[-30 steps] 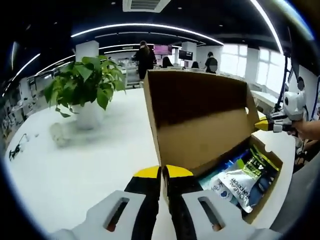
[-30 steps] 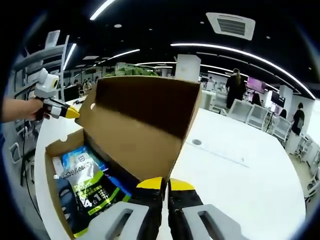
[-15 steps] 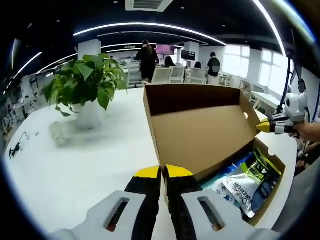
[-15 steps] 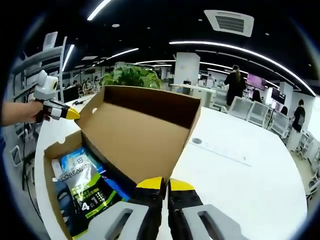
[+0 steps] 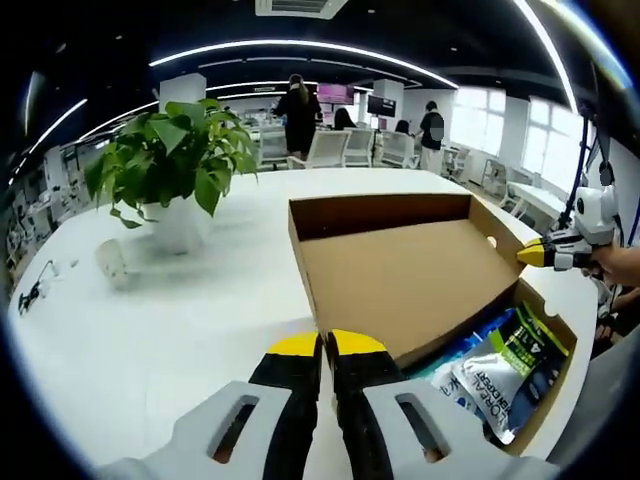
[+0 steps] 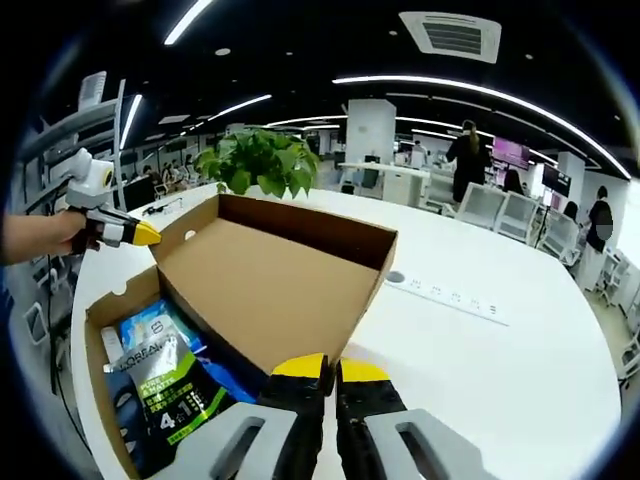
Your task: Operate the shoe box by opening the lid, removing the specified soft item, and placing it in the target area until the item is outside and the box remains undamaged.
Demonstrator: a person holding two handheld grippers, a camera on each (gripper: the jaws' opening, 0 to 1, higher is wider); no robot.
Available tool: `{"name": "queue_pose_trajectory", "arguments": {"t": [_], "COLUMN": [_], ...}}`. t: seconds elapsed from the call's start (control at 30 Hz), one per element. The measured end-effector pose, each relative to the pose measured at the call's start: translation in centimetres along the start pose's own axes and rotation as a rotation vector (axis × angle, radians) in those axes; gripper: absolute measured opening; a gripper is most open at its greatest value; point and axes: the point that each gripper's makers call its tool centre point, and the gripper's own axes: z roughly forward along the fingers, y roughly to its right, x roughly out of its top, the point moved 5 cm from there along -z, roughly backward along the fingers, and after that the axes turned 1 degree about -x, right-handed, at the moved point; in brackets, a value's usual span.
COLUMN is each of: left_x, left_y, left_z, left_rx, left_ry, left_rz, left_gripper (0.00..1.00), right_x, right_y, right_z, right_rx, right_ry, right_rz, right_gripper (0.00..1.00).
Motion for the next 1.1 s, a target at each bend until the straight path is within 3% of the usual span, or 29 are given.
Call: {"name": "queue_pose_trajectory", "arguments": {"t": [0.6,0.77,1.1], "left_x": [0.0,-0.1,-0.3], "left_y": [-0.4,-0.3,-0.6], "left_z": [1.3,1.7,2.0], "left_rx": [0.016,0.027,0.039], "left_ry": [-0.022,-0.039,-0.062], "left_rz": [-0.045,-0.012,-0.020], "left_gripper": [0.02,0.02,0.02], "right_x": [-0.1,-0.1,-0.2], "right_y": [0.3,0.5,0.5], "right_z": [0.9,1.1,1.4], "right_rx": [-0.004,-0.005,-0.007], "right_ry": [-0.027,-0.037,-0.052], "right_rz": [0.021,0.045,0.057], "right_gripper": [0.00,0.00,0.00]}}
